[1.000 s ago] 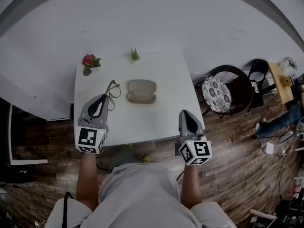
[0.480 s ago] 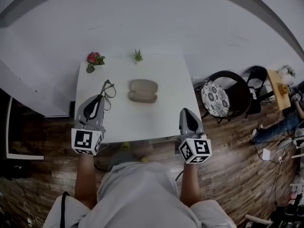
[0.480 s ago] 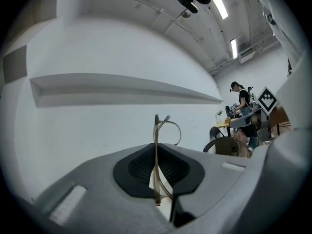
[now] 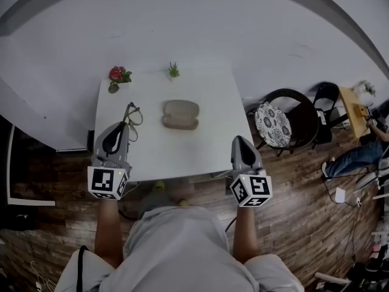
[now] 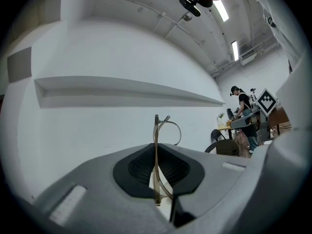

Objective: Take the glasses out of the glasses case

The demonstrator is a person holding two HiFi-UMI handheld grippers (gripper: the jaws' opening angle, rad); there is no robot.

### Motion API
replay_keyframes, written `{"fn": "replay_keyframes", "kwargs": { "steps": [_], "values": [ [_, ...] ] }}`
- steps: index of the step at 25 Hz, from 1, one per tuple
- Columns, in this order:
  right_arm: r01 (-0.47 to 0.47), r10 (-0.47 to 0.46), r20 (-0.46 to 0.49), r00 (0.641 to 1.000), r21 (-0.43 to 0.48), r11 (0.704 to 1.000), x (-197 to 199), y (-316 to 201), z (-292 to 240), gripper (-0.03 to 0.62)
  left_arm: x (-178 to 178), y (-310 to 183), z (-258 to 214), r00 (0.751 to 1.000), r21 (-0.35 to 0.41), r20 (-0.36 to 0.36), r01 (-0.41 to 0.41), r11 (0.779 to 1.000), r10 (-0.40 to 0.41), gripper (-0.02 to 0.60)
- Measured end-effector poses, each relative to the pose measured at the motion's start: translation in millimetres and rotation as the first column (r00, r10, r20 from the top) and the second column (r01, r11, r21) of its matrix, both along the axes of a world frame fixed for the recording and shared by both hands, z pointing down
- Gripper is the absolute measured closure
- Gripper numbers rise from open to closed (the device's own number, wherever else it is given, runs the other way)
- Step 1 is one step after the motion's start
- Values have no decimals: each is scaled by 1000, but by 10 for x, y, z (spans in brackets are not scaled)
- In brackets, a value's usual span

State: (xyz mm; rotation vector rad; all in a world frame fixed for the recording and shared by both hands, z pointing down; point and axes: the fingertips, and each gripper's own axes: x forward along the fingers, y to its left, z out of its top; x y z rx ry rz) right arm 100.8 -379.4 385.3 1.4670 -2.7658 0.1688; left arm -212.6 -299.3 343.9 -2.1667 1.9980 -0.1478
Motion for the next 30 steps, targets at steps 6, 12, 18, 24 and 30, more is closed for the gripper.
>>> {"fn": "replay_keyframes", "kwargs": {
  "steps": [6, 12, 18, 24, 30],
  "values": [
    [-9, 9, -6, 1000, 12, 1000, 39, 7, -16, 591, 53, -16, -26, 1000, 11, 9, -10, 1000, 10, 558],
    [-19, 19, -9, 1000, 12, 1000, 91, -30, -9, 591, 65, -67, -57, 1000, 19, 10, -11, 1000, 11, 558],
    [-26, 26, -9, 1000, 12, 1000, 145, -68, -14, 591, 97, -105, -69, 1000, 20, 14, -16, 1000, 15, 558],
    [-22, 22, -11, 1000, 8, 1000, 131, -129, 2, 591, 93, -176, -61, 1000, 16, 15, -18, 1000, 18, 558],
    [-25, 25, -9, 1000, 7, 1000, 144, -166, 3, 591, 91, -209, -46, 1000, 10, 18, -19, 1000, 19, 558]
  ]
}}
